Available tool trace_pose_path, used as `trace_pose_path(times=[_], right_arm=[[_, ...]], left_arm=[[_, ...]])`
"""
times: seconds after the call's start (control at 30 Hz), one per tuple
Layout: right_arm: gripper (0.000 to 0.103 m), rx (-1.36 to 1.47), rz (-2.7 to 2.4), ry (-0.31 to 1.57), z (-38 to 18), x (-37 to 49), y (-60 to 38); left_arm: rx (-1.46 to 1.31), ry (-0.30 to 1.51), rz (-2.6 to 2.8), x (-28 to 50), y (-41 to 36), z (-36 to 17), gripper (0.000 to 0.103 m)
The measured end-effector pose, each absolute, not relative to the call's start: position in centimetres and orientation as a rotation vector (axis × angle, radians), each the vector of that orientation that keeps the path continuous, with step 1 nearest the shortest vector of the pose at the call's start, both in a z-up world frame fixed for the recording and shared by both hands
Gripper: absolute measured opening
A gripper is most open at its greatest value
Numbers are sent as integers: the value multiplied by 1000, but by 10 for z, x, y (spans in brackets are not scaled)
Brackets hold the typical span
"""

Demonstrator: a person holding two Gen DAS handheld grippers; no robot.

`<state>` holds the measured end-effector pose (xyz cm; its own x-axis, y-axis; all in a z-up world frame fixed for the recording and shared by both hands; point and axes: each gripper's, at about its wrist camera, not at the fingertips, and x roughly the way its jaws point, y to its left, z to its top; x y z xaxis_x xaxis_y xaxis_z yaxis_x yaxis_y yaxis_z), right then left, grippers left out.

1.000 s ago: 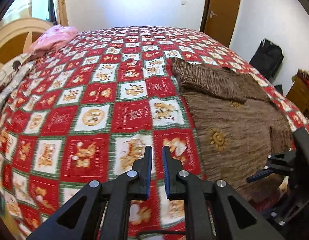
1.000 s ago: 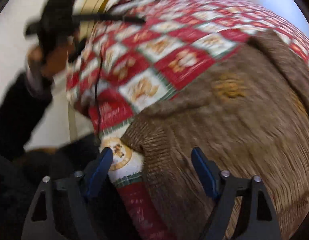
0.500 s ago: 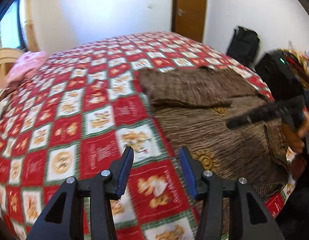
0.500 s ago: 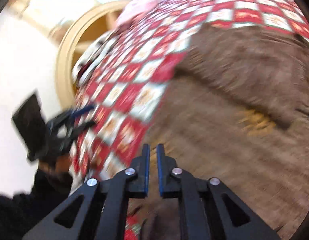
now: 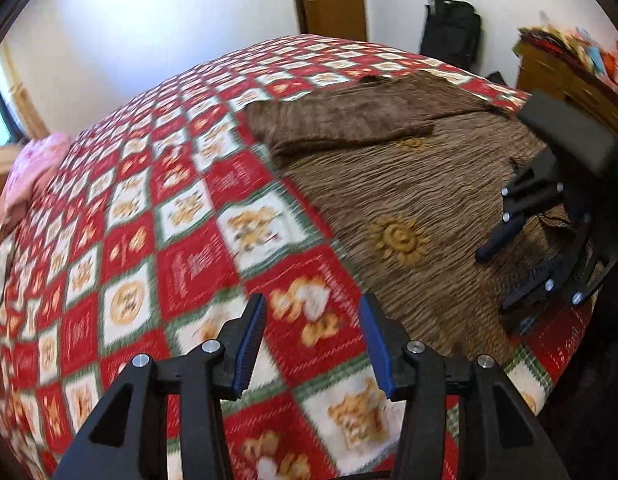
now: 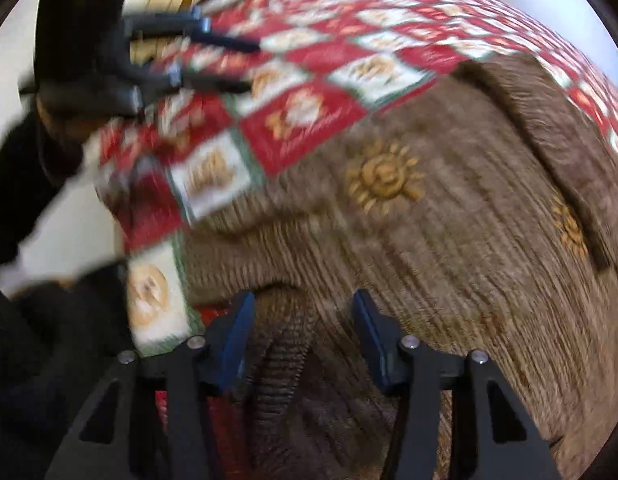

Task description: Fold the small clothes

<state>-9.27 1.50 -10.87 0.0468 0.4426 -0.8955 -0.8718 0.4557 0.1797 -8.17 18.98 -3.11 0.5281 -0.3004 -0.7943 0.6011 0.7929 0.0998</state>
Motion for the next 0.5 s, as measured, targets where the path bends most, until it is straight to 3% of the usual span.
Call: trace_pose_path(times=[0.17, 0.2, 0.23, 0.27, 0.33, 0.5], right_arm=[[56, -605, 1150, 1077, -119, -111, 38], [48, -619, 1153, 1072, -121, -114, 45], [26, -639, 1146, 1068, -124, -116, 51], [12, -651, 1131, 1070, -125, -114, 59], [6, -562, 1121, 1113, -121, -104, 59], [6, -181, 1062, 1145, -101, -55, 20]], left_arm=[[351, 854, -507, -82, 207, -26, 50], [347, 848, -500, -81, 208, -25, 50], [338, 843, -498, -81, 208, -24, 50], [323, 840, -507, -80, 208, -23, 50], [326, 837, -523, -80, 206, -21, 50], [359, 817, -590, -80, 191, -21, 50]])
